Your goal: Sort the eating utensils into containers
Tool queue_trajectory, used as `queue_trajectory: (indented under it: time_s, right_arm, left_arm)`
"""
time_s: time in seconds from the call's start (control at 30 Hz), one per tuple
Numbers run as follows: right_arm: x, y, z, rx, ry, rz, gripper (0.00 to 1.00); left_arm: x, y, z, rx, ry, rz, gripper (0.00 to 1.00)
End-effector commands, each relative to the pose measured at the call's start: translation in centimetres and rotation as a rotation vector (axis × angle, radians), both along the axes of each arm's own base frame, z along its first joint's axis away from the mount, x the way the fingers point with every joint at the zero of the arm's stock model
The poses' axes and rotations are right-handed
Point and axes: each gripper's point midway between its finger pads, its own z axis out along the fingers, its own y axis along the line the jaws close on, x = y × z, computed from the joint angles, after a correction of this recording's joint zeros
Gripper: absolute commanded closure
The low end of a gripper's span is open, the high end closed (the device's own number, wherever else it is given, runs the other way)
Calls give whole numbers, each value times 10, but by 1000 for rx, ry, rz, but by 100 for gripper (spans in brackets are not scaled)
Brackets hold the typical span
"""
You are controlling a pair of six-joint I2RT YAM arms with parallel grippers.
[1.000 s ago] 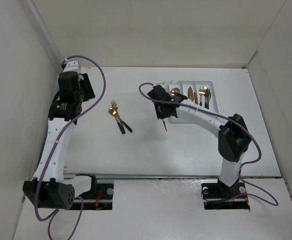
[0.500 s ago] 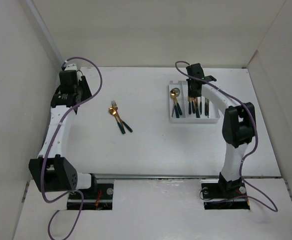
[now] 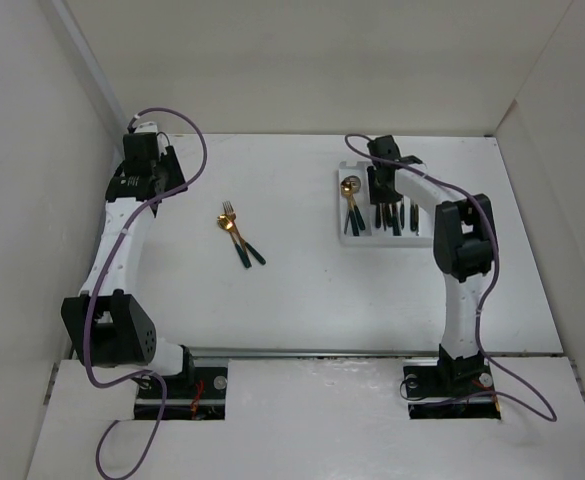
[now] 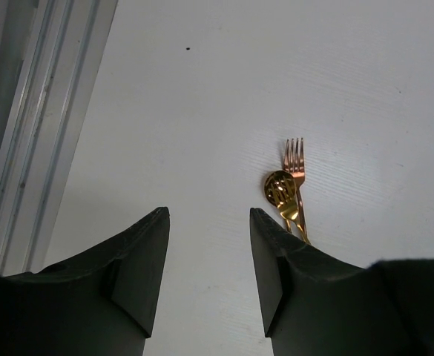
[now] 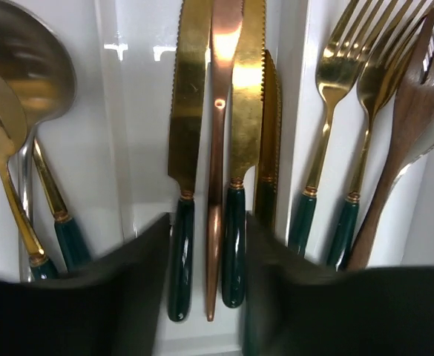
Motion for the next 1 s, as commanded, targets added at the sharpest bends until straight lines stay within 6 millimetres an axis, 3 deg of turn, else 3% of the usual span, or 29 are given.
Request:
queue_trajectory:
  time_s: [0.0, 0.1, 0.2, 0.3, 0.33, 0.37, 0.4, 0.43, 0.47, 0.5, 0.53, 0.6, 0.63, 0.7, 0.8, 0.97]
  right_arm:
    - [14, 5, 61, 25, -136, -5, 46]
    - [9, 11, 94, -4, -201, -8, 35]
    - [-1, 35, 129, 10, -271, 25, 33]
    - [-24, 104, 139, 67, -287, 176, 30]
    - [-41, 148, 132, 108, -264, 282, 30]
    - [-47, 173, 135, 132, -264, 348, 30]
    - [-56, 195, 114, 132, -207, 411, 30]
    - [-64, 216, 107, 156, -181, 462, 30]
    - [-79, 254, 113, 207, -176, 558, 31]
    - [-85, 271, 108, 216, -159, 592, 31]
    - [-89, 284, 86, 198, -118, 612, 32]
    - [-99, 320, 91, 239, -132, 680, 37]
    - [-102, 329, 75, 238, -106, 696, 39]
    - [-110, 349, 75, 273, -99, 741, 46]
    - [-116, 361, 63, 300, -74, 763, 54]
    - [-134, 375, 48, 304, -45, 794, 58]
  left_arm:
    - [6, -2, 19, -13, -52, -9, 56]
    - [2, -10, 5, -50, -19, -35, 56]
    - [-5, -22, -15, -105, 12, -68, 55]
    - [-5, -23, -17, -124, 10, -53, 55]
    - [-5, -19, -17, -113, 10, -39, 55]
    - [-3, -17, -13, -104, 0, -29, 55]
    - [-1, -16, -9, -107, -11, -14, 55]
    - [1, -11, -3, -91, -25, 5, 55]
    - [1, -9, -3, -91, -26, 22, 55]
    - [0, -7, 1, -81, -37, 34, 55]
    - [-2, -4, 5, -73, -47, 44, 55]
    - [-5, 1, 5, -55, -50, 67, 55]
    - [-7, 2, -1, -49, -35, 75, 55]
    - [-12, 11, 2, -49, -45, 98, 55]
    - [-15, 14, -4, -49, -33, 107, 54]
    - [-13, 13, -2, -54, -42, 100, 54]
